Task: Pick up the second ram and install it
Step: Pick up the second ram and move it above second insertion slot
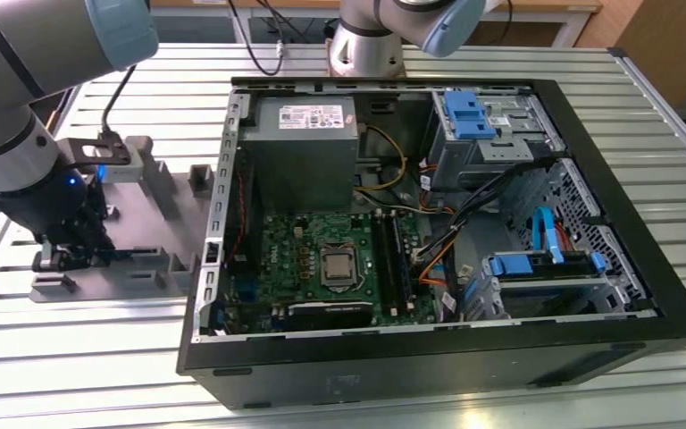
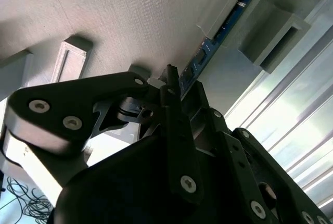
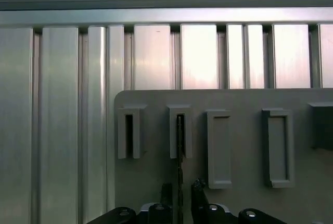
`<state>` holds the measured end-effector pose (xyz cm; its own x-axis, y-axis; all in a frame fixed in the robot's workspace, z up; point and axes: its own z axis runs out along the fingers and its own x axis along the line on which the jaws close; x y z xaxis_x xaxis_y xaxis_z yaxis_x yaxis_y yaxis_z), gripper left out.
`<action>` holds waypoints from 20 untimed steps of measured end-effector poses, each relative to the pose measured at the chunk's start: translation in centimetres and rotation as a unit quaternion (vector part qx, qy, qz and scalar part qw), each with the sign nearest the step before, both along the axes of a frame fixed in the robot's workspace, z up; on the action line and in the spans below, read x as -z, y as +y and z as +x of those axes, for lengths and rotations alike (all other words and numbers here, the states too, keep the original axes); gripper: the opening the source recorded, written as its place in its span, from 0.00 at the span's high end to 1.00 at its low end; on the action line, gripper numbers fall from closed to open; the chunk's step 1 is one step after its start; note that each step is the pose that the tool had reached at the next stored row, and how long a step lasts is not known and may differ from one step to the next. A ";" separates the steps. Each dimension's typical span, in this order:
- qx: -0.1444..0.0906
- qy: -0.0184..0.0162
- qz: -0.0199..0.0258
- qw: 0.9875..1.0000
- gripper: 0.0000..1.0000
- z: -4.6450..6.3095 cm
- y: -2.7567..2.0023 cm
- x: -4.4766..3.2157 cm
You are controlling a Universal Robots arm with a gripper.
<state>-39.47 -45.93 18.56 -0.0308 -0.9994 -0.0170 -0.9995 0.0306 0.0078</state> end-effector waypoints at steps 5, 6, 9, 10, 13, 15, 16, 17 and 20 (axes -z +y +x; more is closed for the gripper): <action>0.000 0.000 0.000 1.000 0.71 0.0 0.08 0.00; 0.000 0.000 0.000 1.000 0.71 0.0 0.08 0.00; 0.000 0.000 0.000 1.000 0.73 0.0 0.08 0.00; 0.000 0.000 0.000 1.000 0.73 0.0 0.08 0.00; 0.000 0.000 0.000 1.000 0.85 0.0 0.04 0.01; 0.000 0.000 0.000 1.000 0.85 0.0 0.00 0.01; 0.000 0.000 -0.001 1.000 0.85 0.0 -0.03 0.01; 0.000 0.000 -0.002 1.000 0.85 0.0 -0.06 0.01; -0.001 0.000 -0.004 1.000 0.85 0.0 -0.13 0.01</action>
<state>-39.49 -46.06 18.56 -0.0296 -0.9995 -0.0082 -0.9995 0.0295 0.0077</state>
